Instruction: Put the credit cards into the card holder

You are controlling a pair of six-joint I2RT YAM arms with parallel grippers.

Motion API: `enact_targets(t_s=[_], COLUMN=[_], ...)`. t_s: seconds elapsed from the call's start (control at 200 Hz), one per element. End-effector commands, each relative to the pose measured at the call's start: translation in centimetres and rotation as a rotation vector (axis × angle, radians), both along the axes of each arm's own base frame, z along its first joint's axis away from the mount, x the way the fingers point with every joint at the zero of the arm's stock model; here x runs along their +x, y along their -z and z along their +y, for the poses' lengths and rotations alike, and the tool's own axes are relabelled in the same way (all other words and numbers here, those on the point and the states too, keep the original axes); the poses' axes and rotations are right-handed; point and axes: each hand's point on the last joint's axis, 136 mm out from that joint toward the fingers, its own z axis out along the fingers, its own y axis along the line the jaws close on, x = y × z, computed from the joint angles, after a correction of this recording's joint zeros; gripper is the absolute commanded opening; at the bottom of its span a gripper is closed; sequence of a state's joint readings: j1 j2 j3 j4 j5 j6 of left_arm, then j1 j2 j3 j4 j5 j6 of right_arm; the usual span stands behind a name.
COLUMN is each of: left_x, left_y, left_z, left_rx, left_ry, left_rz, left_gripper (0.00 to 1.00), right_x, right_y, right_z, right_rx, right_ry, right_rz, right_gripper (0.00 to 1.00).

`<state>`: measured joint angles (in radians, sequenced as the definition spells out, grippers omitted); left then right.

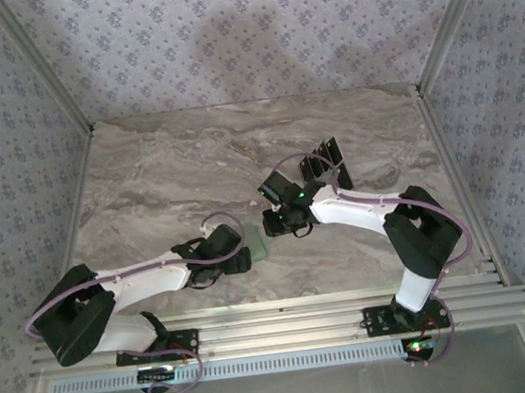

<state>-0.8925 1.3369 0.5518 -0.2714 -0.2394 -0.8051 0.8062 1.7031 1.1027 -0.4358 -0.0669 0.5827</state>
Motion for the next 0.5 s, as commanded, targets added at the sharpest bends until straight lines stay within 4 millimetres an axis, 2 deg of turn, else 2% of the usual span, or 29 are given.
enact_targets(t_s=[0.0,0.375,0.495], left_x=[-1.3,-1.3,-1.3], left_y=[2.4,2.4,2.4], left_z=[1.4,1.5,1.4], left_rx=[0.042,0.042,0.041], left_ry=[-0.020,-0.020,-0.020], left_rz=[0.060,0.062,0.062], left_gripper=[1.00,1.00,1.00], right_x=[0.0,-0.2,-0.2], right_y=[1.0,1.9,1.9], right_z=[-0.5,-0.3,-0.2], right_rx=[-0.009,0.000,0.006], right_ry=[0.013,0.013,0.012], right_rz=[0.022,0.043,0.044], right_gripper=[0.25,0.25,0.18])
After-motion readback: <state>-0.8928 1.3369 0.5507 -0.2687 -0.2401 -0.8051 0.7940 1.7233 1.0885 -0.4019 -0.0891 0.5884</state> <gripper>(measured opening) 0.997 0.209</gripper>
